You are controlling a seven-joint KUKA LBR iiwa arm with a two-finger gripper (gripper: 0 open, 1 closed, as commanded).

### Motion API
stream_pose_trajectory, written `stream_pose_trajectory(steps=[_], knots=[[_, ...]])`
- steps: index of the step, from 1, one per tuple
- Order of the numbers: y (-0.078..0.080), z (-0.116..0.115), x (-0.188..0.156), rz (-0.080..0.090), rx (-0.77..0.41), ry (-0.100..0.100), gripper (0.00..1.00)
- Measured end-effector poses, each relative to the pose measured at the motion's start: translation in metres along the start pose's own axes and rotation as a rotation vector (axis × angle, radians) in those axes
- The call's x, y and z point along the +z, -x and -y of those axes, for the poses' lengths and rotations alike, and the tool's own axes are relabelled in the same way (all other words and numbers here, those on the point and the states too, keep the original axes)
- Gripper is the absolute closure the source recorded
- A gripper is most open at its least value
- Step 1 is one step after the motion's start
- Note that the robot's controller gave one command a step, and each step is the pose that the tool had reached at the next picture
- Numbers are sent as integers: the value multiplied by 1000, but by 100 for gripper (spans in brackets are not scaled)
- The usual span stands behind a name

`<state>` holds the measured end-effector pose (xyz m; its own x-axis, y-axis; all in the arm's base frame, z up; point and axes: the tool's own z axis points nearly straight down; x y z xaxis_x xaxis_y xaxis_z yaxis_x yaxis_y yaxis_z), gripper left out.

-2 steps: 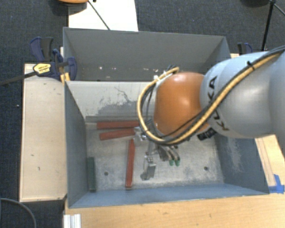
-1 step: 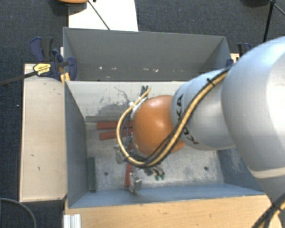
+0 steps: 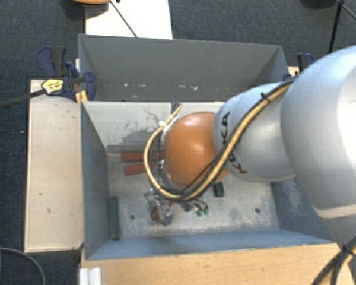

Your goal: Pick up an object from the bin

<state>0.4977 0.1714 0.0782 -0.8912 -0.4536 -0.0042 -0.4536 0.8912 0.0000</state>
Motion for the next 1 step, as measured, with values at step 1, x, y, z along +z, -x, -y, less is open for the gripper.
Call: stream_pose_trajectory(steps=[1], knots=[[0,0,1,-2,3,1,100]])
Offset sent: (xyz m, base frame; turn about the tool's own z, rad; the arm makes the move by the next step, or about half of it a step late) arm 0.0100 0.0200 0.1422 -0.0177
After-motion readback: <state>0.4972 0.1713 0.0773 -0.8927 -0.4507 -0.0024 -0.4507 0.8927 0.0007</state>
